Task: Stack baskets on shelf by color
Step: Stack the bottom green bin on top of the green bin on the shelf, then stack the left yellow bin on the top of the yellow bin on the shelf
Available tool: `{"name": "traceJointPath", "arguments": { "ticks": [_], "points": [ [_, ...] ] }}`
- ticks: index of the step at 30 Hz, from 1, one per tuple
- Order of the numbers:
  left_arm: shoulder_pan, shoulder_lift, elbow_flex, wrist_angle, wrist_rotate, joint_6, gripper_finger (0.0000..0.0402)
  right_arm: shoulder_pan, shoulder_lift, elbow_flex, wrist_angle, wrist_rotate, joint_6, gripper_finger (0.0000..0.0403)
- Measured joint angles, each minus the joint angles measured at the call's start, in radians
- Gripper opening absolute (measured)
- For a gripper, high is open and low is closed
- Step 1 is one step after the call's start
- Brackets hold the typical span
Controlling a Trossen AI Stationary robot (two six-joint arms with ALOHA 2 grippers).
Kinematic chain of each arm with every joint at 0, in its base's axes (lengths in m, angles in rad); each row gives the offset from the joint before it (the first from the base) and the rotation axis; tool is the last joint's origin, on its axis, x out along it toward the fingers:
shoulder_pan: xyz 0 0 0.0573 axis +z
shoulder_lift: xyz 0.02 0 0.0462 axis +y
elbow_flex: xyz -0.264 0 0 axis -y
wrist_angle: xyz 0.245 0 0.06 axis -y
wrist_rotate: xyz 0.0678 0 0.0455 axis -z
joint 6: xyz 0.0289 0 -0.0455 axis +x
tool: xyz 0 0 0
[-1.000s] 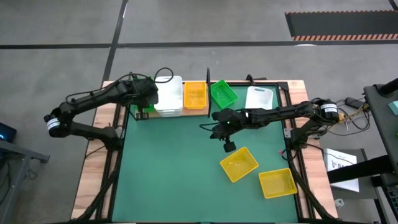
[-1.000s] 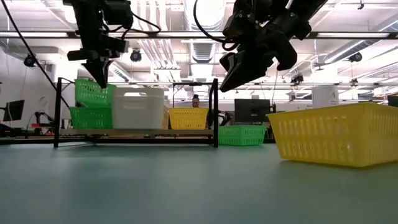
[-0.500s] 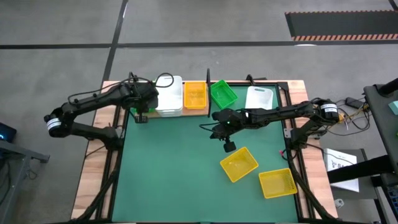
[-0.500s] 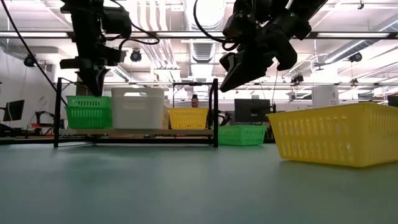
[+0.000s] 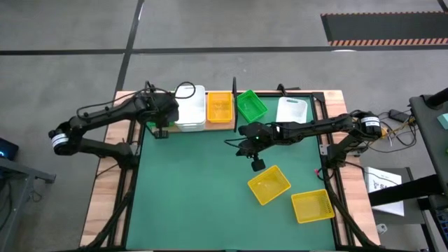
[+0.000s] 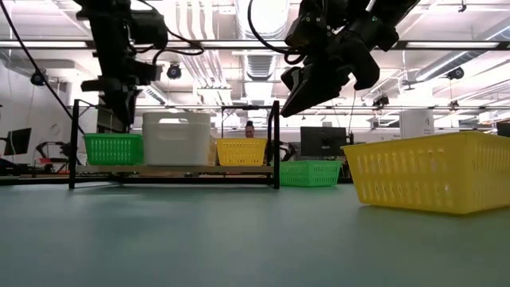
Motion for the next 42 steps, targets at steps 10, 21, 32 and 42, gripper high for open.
{"name": "traceJointPath", "arguments": {
  "ticks": [10, 21, 32, 42],
  "points": [
    [0.000, 0.000, -0.082, 0.134, -0.016, 0.028, 0.0061, 0.000, 0.000, -0.002, 0.000, 0.000, 0.000, 0.0009],
    [-0.001, -0.041, -0.078, 0.099, 0.029, 0.078, 0.0061, 0.000, 0.000, -0.013, 0.004, 0.000, 0.003, 0.0009],
    [-0.030, -0.127, 0.012, 0.091, 0.026, -0.086, 0.0061, 0.000, 0.000, -0.019, 0.013, 0.000, 0.004, 0.0009],
    [-0.222, -0.297, -0.024, 0.293, 0.026, -0.328, 0.0061, 0.000, 0.000, -0.019, 0.039, 0.002, 0.011, 0.0009]
  ]
}}
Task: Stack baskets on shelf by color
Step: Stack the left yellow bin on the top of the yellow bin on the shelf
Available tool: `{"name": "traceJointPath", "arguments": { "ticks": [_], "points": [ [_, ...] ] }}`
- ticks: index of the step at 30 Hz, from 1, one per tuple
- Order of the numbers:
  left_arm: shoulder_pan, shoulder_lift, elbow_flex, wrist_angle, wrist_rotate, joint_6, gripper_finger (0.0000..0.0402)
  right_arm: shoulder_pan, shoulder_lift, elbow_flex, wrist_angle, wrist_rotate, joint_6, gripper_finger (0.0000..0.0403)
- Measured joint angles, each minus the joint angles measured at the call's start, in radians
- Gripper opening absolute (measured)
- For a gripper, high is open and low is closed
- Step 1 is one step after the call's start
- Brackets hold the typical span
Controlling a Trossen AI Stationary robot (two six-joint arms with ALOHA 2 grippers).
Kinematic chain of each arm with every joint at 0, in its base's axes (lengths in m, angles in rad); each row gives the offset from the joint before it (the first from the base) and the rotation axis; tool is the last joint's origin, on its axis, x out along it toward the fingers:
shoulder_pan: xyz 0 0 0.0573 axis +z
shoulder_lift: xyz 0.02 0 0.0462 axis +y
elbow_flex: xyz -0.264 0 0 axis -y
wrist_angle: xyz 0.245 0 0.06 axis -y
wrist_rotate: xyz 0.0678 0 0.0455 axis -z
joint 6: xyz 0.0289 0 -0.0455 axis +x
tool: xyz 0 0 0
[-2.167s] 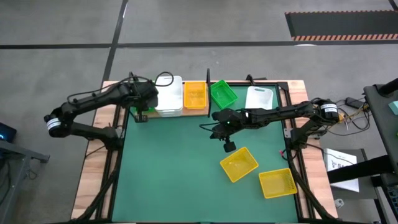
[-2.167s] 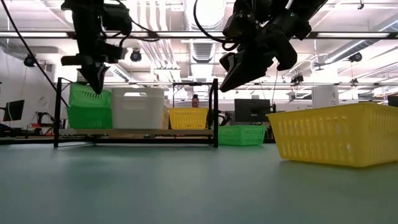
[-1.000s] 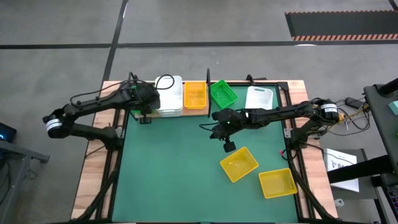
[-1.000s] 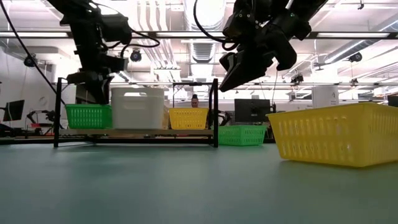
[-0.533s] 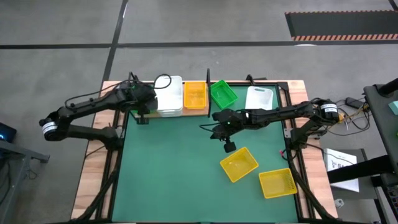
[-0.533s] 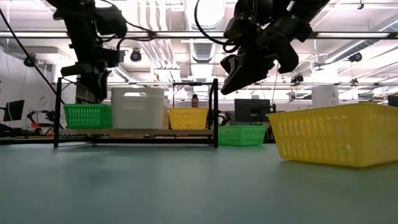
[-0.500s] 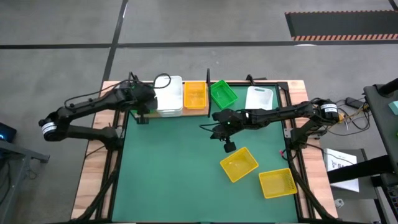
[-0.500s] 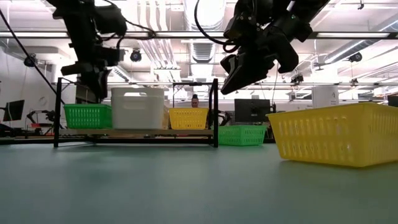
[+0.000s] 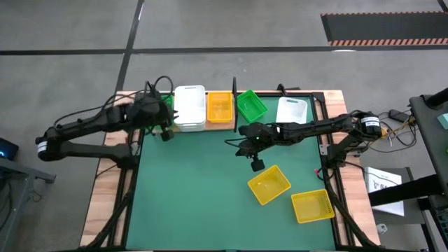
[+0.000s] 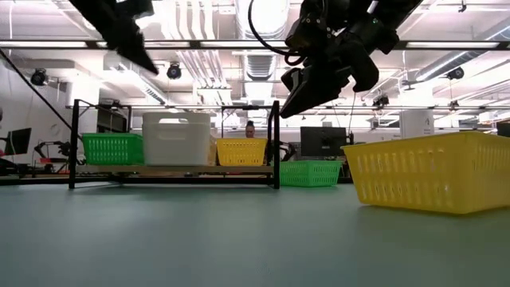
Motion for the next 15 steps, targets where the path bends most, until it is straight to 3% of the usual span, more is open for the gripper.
{"name": "traceJointPath", "arguments": {
  "ticks": [8, 15],
  "points": [
    [-0.191, -0.055, -0.146, 0.358, 0.000, -0.017, 0.0061, 0.003, 0.000, 0.020, -0.013, 0.008, 0.025, 0.0012],
    [-0.335, -0.011, -0.227, 0.599, 0.000, -0.017, 0.0061, 0.019, 0.000, 0.087, -0.138, 0.009, 0.055, 0.0047]
  ]
}}
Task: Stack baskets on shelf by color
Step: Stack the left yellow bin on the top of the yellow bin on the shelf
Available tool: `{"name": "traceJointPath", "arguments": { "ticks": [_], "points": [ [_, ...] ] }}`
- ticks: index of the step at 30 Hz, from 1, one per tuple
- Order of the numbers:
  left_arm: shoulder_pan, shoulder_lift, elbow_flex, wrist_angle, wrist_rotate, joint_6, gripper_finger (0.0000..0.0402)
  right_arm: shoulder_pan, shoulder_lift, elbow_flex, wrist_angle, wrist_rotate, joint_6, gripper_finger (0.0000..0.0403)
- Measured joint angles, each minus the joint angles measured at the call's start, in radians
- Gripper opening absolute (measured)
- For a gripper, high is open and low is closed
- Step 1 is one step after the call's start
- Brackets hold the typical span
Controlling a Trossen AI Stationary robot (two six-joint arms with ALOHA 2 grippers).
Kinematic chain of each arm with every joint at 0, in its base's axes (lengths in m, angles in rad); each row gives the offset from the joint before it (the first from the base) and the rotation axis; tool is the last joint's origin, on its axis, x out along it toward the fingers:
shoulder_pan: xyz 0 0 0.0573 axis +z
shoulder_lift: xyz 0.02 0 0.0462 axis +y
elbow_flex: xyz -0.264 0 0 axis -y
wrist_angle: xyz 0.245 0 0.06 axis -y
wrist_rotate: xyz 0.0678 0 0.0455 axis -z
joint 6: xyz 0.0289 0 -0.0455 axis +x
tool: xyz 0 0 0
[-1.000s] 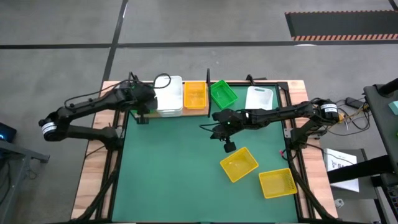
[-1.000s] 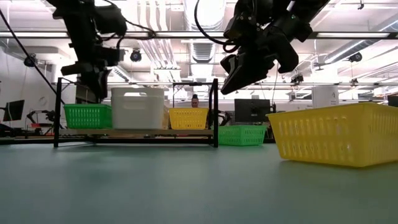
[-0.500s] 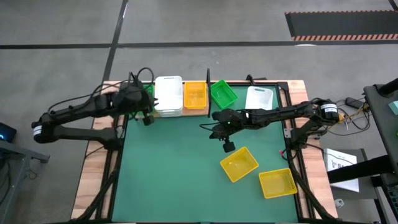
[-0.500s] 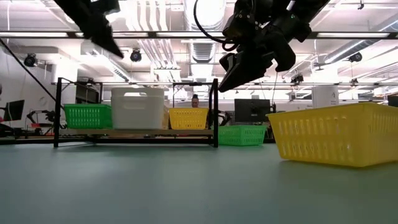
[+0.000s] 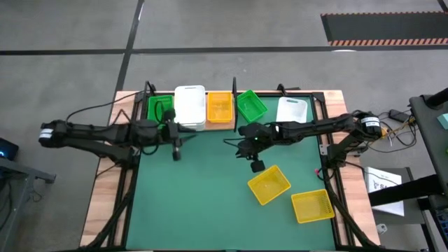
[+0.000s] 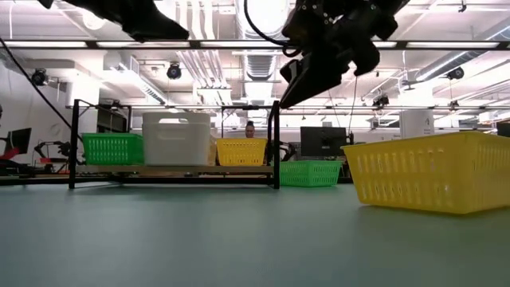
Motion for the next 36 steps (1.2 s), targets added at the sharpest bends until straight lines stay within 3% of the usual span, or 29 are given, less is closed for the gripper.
{"name": "traceJointPath", "arguments": {
  "ticks": [8, 13, 19, 28, 36],
  "points": [
    [-0.089, 0.084, -0.043, 0.153, 0.000, 0.004, 0.0061, 0.057, 0.000, 0.104, -0.285, -0.002, 0.091, 0.0112],
    [-0.095, 0.115, -0.036, 0.162, 0.000, 0.001, 0.0061, 0.133, 0.000, 0.179, -0.367, -0.001, 0.282, 0.0134],
    [-0.094, 0.110, -0.035, 0.210, -0.001, 0.042, 0.0061, 0.225, 0.000, 0.246, -0.376, -0.008, 0.576, 0.0133],
    [-0.094, 0.065, -0.034, 0.211, -0.003, 0.055, 0.0061, 0.336, 0.042, 0.263, -0.494, -0.010, 1.186, 0.0123],
    [-0.094, 0.061, -0.036, 0.214, -0.004, 0.058, 0.0061, 0.428, 0.221, 0.407, -0.717, -0.003, 1.361, 0.0123]
  ]
}}
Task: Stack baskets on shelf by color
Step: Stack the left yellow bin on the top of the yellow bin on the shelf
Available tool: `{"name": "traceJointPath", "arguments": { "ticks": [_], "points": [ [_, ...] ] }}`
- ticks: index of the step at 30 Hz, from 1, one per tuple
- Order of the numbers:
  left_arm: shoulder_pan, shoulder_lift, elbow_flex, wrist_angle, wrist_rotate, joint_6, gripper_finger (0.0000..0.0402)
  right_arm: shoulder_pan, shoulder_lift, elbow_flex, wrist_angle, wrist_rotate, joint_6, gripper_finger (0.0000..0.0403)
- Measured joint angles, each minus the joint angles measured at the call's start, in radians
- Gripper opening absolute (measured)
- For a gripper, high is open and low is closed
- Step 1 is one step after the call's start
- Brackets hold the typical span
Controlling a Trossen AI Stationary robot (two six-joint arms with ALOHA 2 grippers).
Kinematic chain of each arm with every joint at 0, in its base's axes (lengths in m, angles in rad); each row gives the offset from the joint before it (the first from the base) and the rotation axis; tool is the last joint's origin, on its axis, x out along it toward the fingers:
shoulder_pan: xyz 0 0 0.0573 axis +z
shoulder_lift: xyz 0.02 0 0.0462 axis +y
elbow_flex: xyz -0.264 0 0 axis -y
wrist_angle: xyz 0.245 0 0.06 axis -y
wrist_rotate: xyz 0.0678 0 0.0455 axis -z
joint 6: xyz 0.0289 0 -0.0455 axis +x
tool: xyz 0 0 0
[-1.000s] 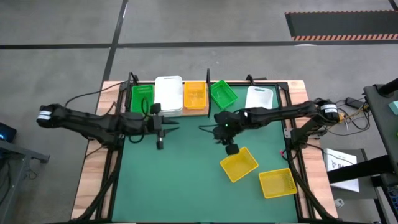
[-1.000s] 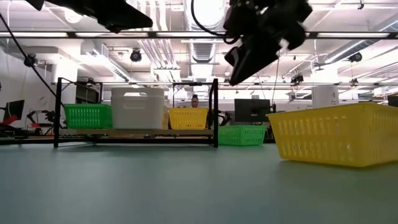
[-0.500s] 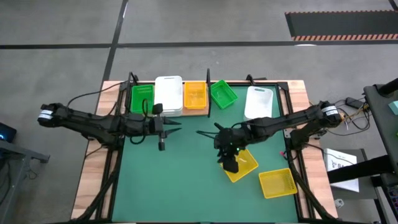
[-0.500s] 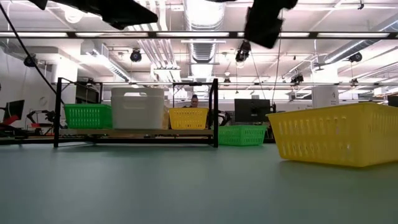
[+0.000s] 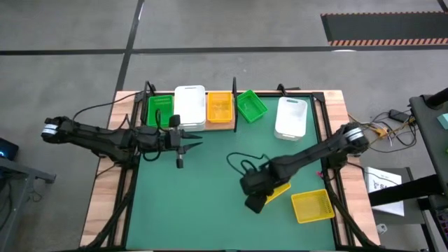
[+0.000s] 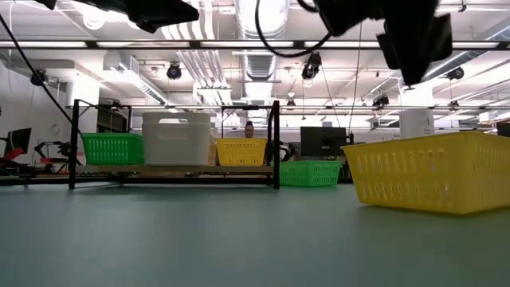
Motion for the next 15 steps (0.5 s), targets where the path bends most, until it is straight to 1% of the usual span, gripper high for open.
{"name": "traceJointPath", "arguments": {
  "ticks": [4, 9, 13, 15],
  "points": [
    [0.000, 0.001, -0.002, 0.000, 0.000, 0.000, 0.0061, 0.009, 0.107, 0.089, -0.123, 0.006, -0.010, 0.0123],
    [0.000, 0.001, -0.003, -0.001, 0.000, 0.003, 0.0061, 0.008, 0.194, 0.133, -0.127, 0.010, -0.065, 0.0123],
    [0.000, 0.000, 0.000, 0.007, 0.000, 0.026, 0.0061, 0.008, 0.217, 0.140, -0.125, 0.015, -0.079, 0.0123],
    [0.000, -0.002, -0.001, 0.007, 0.000, 0.032, 0.0061, 0.008, 0.229, 0.140, -0.125, 0.045, -0.079, 0.0122]
  ]
}}
